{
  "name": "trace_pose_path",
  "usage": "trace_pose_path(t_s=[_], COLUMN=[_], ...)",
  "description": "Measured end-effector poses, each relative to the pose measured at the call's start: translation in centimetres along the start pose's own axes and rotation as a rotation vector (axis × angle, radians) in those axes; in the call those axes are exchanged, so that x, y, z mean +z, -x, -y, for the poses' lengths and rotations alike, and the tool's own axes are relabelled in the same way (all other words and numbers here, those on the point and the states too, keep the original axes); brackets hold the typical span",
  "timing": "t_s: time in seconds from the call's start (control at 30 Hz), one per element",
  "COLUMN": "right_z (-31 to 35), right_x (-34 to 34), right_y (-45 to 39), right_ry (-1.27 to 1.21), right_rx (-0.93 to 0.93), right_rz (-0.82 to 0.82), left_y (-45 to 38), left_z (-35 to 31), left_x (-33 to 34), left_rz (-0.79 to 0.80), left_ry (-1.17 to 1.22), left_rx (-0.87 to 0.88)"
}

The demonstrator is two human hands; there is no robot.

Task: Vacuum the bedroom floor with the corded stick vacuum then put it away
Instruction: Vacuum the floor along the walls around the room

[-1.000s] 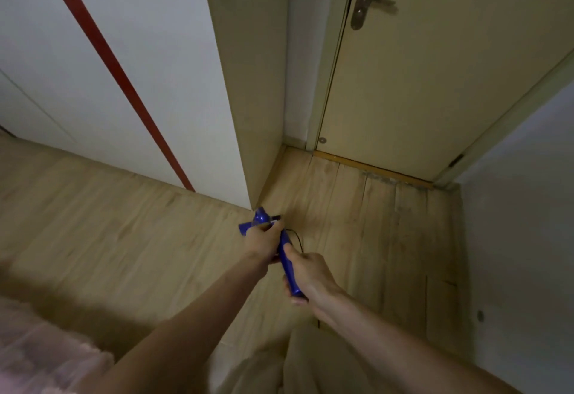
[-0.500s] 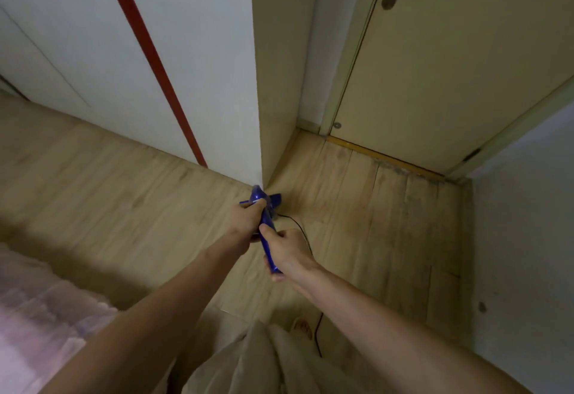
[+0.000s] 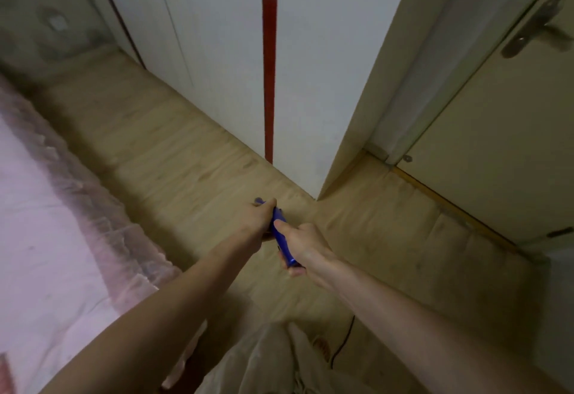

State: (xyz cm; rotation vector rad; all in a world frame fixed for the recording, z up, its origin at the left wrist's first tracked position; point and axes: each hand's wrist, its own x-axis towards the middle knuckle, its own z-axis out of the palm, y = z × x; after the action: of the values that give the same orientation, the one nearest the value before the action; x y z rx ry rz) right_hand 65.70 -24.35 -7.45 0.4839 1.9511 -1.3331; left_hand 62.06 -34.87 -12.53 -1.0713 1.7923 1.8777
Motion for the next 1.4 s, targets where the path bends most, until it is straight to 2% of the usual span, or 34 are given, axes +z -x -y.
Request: trace_pose_path(t_s=[0.3, 0.63, 0.8, 1.03, 1.4], right_z=[6.3, 12.9, 17.7, 22.5, 36.7], right_x=[2.3, 7.5, 10.2, 15.8, 27.0], right_y=[-2.5, -12.3, -16.5, -22.4, -32.3], right_ry=[0.042, 0.272, 0.241, 0.330, 0.307], right_rx=[-0.060, -0.135, -0.121, -0.146, -0.118], right_rz=[0.104, 0.232, 0.253, 0.287, 0.239], left_y=[-4.2, -12.0, -16.2, -22.4, -36.2], left_z=[-3.8, -7.5, -11.8, -15.0, -25.6], left_x=[-4.8, -10.2, -13.4, -19.1, -31.5], left_rz=[-0.153, -0.318, -0.305, -0.301, -0.268], left_ry=[0.064, 0.278, 0.250, 0.263, 0.229], left_rx=[0.059, -0.017, -0.033, -0.017, 0.013])
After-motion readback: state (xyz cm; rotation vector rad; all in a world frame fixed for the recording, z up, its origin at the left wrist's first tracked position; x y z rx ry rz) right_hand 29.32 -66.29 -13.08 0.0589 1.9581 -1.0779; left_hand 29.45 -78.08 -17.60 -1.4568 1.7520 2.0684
